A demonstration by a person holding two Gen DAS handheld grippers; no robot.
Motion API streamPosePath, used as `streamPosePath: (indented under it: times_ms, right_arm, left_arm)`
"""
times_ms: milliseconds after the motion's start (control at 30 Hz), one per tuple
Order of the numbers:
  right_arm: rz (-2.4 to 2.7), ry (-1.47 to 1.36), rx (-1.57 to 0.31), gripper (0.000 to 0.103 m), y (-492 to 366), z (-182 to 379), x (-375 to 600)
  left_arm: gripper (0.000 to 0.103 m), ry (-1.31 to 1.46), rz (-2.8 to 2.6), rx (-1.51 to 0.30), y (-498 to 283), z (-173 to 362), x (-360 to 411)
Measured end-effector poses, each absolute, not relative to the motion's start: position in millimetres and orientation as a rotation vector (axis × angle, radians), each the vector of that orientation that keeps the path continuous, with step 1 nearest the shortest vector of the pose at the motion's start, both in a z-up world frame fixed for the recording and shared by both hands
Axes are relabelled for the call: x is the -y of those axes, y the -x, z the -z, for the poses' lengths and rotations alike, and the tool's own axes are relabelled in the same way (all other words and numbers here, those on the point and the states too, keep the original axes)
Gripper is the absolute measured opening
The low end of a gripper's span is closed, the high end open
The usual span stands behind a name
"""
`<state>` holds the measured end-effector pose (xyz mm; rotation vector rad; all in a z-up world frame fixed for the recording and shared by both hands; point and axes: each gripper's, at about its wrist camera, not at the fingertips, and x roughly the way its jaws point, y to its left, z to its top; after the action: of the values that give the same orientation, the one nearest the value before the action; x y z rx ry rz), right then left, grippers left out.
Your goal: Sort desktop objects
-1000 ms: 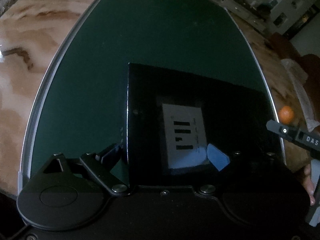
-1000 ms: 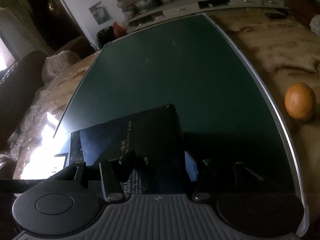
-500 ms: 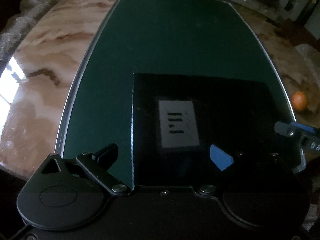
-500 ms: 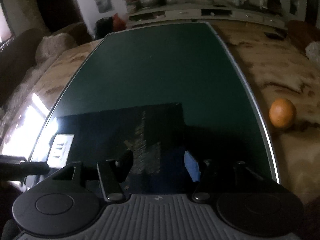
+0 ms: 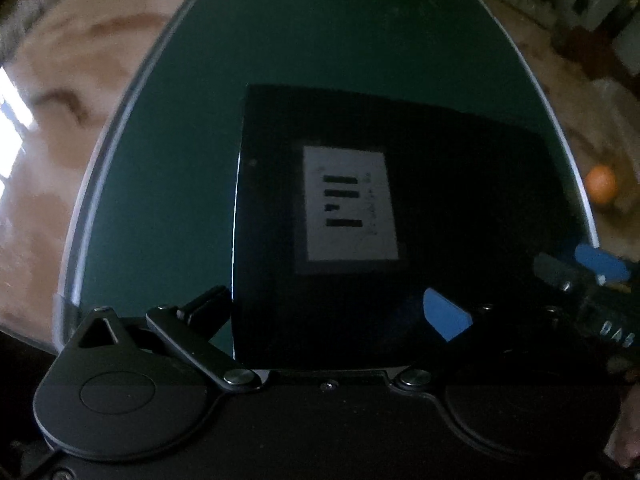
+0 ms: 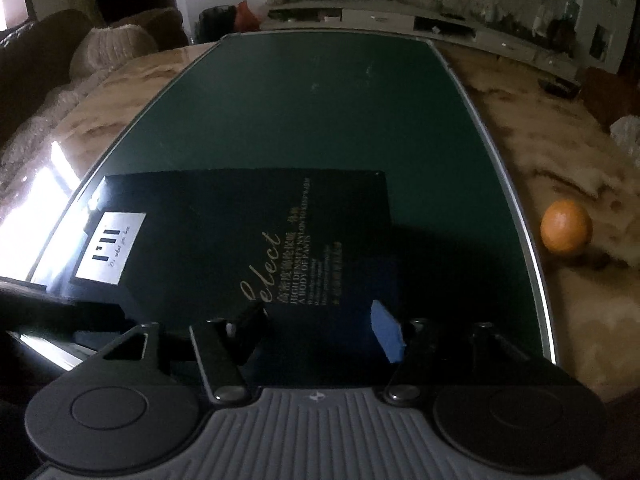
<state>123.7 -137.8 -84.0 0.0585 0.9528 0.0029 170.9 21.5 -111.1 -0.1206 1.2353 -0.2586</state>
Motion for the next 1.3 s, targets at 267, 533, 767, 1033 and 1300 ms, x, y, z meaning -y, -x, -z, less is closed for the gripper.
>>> streamPosePath:
  times_ms: [267,533,767,1033,1300]
  right_arm:
    - [0.019,-0.03,-0.945,0.075,-122.1,85.9,134.2]
    - [0.121,-0.136,-0.954,0.074,-114.6,84.9,175.2]
    - [0.063,-0.221,-0.973,0.072,-118.0,91.1,184.7]
    - [0.074,-0.18,-0.955,0.071,-118.2,87.5,175.9]
    - [0.143,-0.129,-0.887,0.091,-92.2,55.6,166.3]
  left_arm:
    - [0.103,0.15,0.282,-1.252,-177.8,115.2,-28.3]
    - [0.103,0.123,0.288,-1.227,-174.2,112.8,-24.0]
    - [0.103,0.11,0.29,-1.227,-179.5,110.1,-15.1]
    - [0.103,0.058,0.266,-1.216,-179.5,101.4,-7.0]
    - [0.103,-0.127,0.126,-1.124,-125.4,66.3,4.6]
